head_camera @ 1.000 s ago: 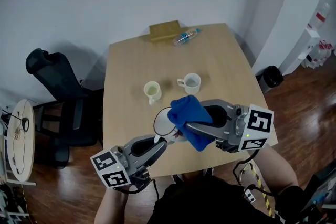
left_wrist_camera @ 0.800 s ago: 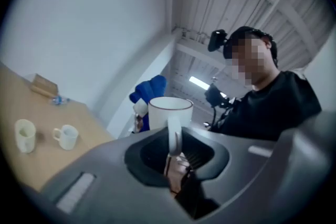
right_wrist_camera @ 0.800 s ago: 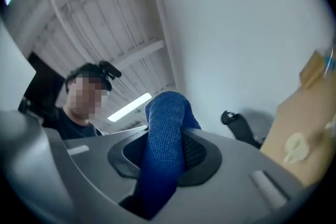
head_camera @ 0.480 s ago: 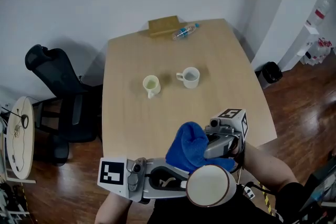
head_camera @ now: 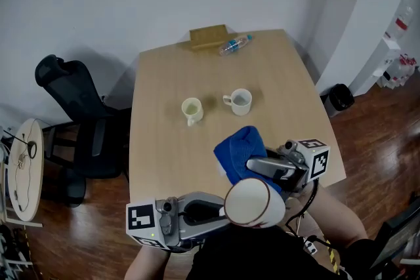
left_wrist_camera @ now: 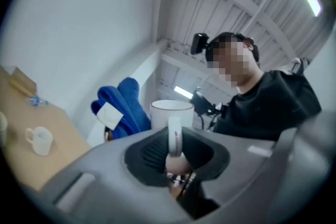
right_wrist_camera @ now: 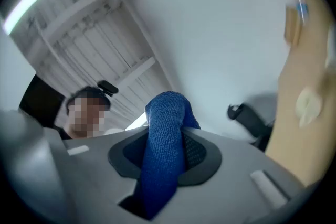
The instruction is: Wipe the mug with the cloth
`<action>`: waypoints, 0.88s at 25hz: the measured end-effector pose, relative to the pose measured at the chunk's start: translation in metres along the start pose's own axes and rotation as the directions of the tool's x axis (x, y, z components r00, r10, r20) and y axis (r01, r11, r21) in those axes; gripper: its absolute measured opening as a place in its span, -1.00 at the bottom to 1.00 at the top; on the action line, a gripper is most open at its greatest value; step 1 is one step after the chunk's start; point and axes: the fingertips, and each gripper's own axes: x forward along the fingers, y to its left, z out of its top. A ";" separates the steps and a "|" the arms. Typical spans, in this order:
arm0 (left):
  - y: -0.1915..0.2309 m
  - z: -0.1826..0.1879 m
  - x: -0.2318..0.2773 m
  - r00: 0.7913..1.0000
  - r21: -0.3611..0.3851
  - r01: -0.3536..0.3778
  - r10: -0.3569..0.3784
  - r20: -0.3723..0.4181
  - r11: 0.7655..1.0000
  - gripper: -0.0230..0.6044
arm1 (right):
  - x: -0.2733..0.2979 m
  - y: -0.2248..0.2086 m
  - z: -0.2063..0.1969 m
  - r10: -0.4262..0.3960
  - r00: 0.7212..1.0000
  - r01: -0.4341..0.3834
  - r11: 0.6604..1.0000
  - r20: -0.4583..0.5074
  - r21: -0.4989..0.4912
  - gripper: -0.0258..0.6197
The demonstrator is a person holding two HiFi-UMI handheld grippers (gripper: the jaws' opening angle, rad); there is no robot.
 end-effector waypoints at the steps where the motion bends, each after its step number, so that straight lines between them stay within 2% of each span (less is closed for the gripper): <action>1: 0.014 0.007 -0.004 0.996 0.002 -0.080 0.080 0.034 0.997 -0.72 | -0.009 -0.013 0.015 -0.131 0.991 0.131 0.984 0.008 -0.120 -0.57; 2: 0.030 0.011 -0.010 0.984 0.005 -0.168 0.168 0.058 0.986 -0.73 | -0.018 -0.022 0.028 -0.252 0.967 0.251 0.939 0.027 -0.235 -0.57; 3: 0.046 0.014 -0.018 0.963 0.005 -0.259 0.258 0.073 0.966 -0.73 | -0.026 -0.027 0.040 -0.354 0.934 0.351 0.873 0.056 -0.339 -0.57; 5: 0.079 0.017 -0.035 0.899 -0.012 -0.428 0.428 0.092 0.904 -0.73 | -0.034 -0.026 0.060 -0.493 0.859 0.489 0.708 0.138 -0.510 -0.57; 7: 0.104 0.018 -0.051 0.826 -0.045 -0.552 0.553 0.113 0.833 -0.73 | -0.032 -0.012 0.069 -0.555 0.801 0.543 0.520 0.222 -0.659 -0.57; 8: 0.114 0.019 -0.058 0.795 -0.065 -0.591 0.594 0.124 0.804 -0.73 | -0.024 -0.002 0.067 -0.559 0.791 0.532 0.427 0.248 -0.731 -0.57; 9: 0.121 0.019 -0.063 0.769 -0.088 -0.618 0.624 0.135 0.781 -0.73 | -0.012 0.009 0.061 -0.550 0.794 0.497 0.345 0.257 -0.796 -0.57; 11: 0.131 0.019 -0.070 0.729 -0.128 -0.655 0.667 0.150 0.745 -0.73 | 0.017 0.026 0.037 -0.536 0.810 0.399 0.208 0.237 -0.893 -0.57; 12: 0.134 0.019 -0.072 0.712 -0.143 -0.671 0.686 0.152 0.728 -0.73 | 0.027 0.027 0.022 -0.551 0.805 0.346 0.138 0.218 -0.928 -0.57; 14: 0.138 0.015 -0.073 0.683 -0.172 -0.694 0.715 0.152 0.699 -0.73 | 0.035 0.014 -0.006 -0.618 0.765 0.227 -0.006 0.182 -0.974 -0.57; 16: 0.139 0.012 -0.070 0.671 -0.211 -0.694 0.724 0.158 0.689 -0.73 | 0.038 -0.004 -0.025 -0.671 0.721 0.107 -0.136 0.172 -0.985 -0.57; 18: 0.137 0.009 -0.067 0.672 -0.252 -0.679 0.722 0.165 0.690 -0.73 | 0.038 -0.017 -0.035 -0.700 0.691 0.015 -0.238 0.183 -0.971 -0.57; 19: 0.137 0.007 -0.066 0.672 -0.266 -0.674 0.722 0.165 0.689 -0.73 | 0.037 -0.021 -0.038 -0.705 0.683 -0.015 -0.275 0.191 -0.961 -0.57; 20: 0.138 0.006 -0.066 0.672 -0.274 -0.673 0.722 0.162 0.687 -0.73 | 0.035 -0.024 -0.041 -0.708 0.679 -0.037 -0.300 0.196 -0.953 -0.57; 21: 0.138 0.005 -0.066 0.672 -0.277 -0.673 0.723 0.159 0.686 -0.73 | 0.034 -0.026 -0.042 -0.709 0.677 -0.051 -0.310 0.195 -0.950 -0.57; 22: 0.138 0.004 -0.067 0.673 -0.276 -0.673 0.723 0.157 0.686 -0.73 | 0.034 -0.026 -0.043 -0.710 0.679 -0.054 -0.303 0.188 -0.951 -0.57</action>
